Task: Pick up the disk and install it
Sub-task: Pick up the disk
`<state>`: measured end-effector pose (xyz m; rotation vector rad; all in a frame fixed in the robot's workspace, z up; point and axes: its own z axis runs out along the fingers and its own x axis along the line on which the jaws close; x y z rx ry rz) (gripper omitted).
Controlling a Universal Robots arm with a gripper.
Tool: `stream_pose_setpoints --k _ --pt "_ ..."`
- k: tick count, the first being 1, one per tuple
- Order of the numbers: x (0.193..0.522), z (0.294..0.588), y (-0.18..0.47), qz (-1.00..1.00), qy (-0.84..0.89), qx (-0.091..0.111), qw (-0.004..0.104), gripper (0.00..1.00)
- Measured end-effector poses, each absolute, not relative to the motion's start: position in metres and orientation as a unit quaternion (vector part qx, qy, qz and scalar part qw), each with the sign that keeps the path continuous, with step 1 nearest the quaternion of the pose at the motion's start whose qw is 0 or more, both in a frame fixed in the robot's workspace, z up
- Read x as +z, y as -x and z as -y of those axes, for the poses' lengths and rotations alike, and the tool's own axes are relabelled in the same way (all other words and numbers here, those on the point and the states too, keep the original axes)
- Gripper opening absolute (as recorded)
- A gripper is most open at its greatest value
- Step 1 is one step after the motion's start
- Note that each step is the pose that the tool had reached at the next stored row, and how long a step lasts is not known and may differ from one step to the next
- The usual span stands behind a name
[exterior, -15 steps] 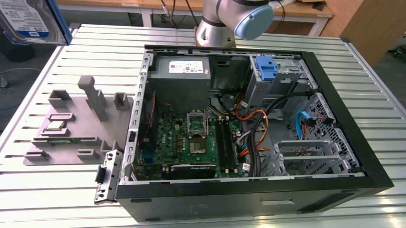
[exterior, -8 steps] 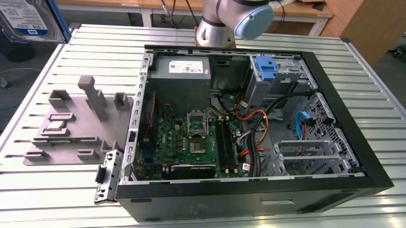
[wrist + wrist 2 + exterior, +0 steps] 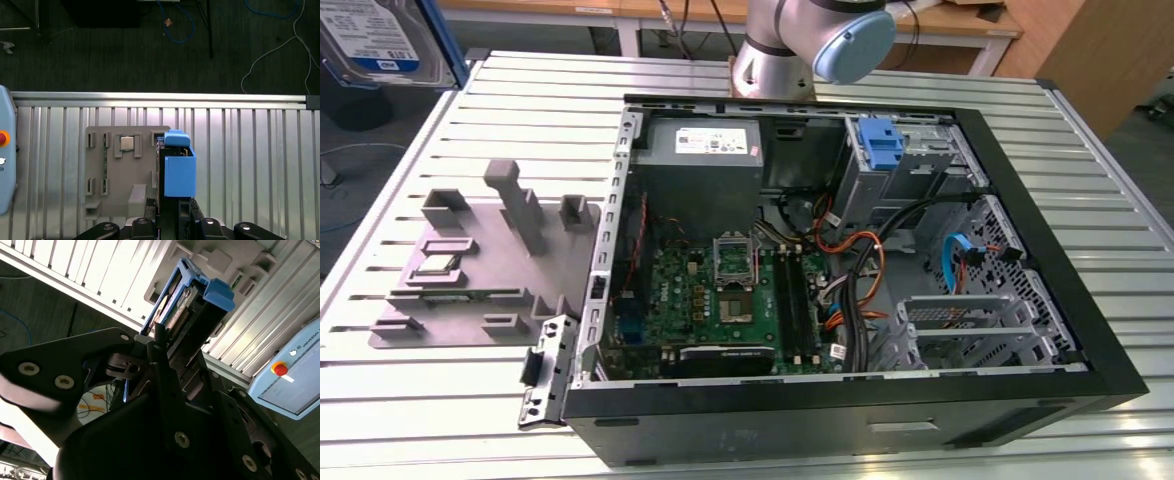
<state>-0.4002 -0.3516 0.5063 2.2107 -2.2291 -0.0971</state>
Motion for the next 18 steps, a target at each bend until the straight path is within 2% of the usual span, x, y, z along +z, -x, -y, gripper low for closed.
stream_pose_setpoints --k 18 --pt "0.506 0.352 0.369 0.71 -0.704 -0.031 0.0 0.35"
